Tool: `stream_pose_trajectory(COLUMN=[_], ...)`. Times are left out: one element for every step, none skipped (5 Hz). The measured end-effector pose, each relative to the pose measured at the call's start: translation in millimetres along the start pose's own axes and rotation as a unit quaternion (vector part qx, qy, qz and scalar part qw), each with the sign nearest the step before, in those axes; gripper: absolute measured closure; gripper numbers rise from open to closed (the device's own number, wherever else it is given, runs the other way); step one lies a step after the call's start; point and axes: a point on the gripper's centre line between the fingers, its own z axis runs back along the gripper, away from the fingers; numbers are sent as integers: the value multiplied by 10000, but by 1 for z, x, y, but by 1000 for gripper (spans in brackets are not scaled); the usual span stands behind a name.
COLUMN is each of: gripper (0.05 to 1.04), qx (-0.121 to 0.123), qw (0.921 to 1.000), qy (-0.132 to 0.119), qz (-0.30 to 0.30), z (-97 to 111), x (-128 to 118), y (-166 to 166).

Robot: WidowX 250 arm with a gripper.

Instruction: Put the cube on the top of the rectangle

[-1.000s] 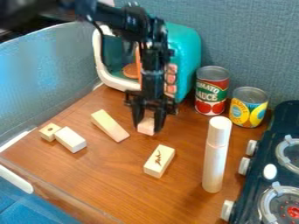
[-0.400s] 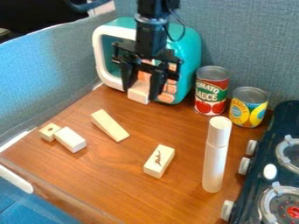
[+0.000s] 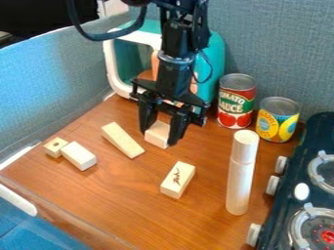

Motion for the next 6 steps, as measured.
stream_pose_trajectory(gripper=[493,483,482,494,494,495], qx=[23,-110,-115,-141,-257,-370], qw=[9995,9993,9991,9993,9990,9988], qy=[271,304,361,312,366,324], qz=[-187,-180,-164,-138,-46,47], z=[-24,-37,-49,-54,-72,-84], x=[-4,-1,2,10,18,24], y=[-8,-15,-16,-18,-19,-19])
